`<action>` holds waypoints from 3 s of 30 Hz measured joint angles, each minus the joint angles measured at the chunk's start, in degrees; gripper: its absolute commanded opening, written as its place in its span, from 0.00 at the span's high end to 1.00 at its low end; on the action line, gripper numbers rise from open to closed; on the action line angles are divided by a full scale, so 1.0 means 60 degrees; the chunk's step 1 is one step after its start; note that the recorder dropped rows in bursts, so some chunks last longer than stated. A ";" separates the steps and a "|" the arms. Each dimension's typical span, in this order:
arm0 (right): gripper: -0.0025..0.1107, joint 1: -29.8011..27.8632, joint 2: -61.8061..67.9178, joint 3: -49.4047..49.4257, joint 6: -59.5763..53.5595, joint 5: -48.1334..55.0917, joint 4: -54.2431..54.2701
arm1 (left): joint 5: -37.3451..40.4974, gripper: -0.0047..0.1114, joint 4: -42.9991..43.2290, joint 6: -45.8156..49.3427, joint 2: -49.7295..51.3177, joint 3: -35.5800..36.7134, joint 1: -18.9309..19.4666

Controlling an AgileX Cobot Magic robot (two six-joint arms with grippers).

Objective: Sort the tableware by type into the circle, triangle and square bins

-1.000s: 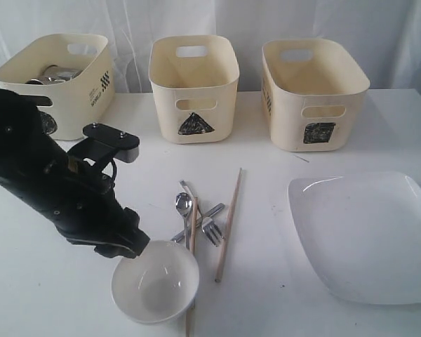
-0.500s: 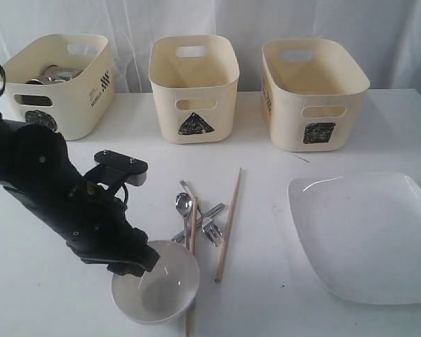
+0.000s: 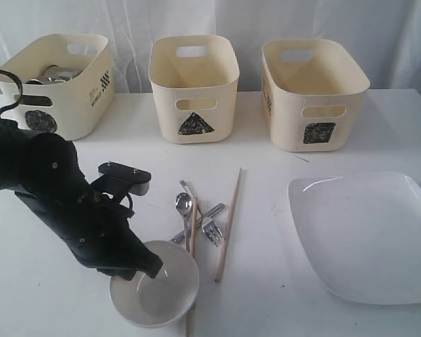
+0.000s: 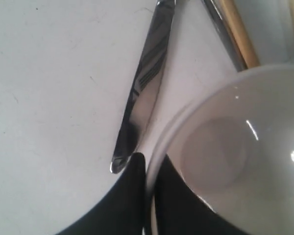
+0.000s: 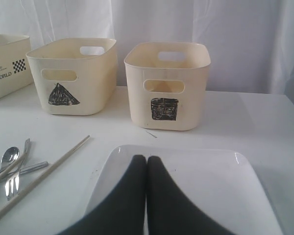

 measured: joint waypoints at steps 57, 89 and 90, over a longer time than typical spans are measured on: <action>0.98 0.0000 0.0000 0.0000 0.0000 0.0000 0.0000 | -0.3649 0.61 0.9094 -0.6361 0.4470 -0.8747 0.5555; 0.98 0.0000 0.0000 0.0000 0.0000 0.0000 0.0000 | -0.5609 0.96 0.8912 -0.7683 -0.8586 0.3579 0.5084; 0.98 0.0000 0.0000 0.0000 0.0000 0.0000 0.0000 | -0.5609 0.96 0.8912 -0.7753 -0.9096 0.3959 0.5084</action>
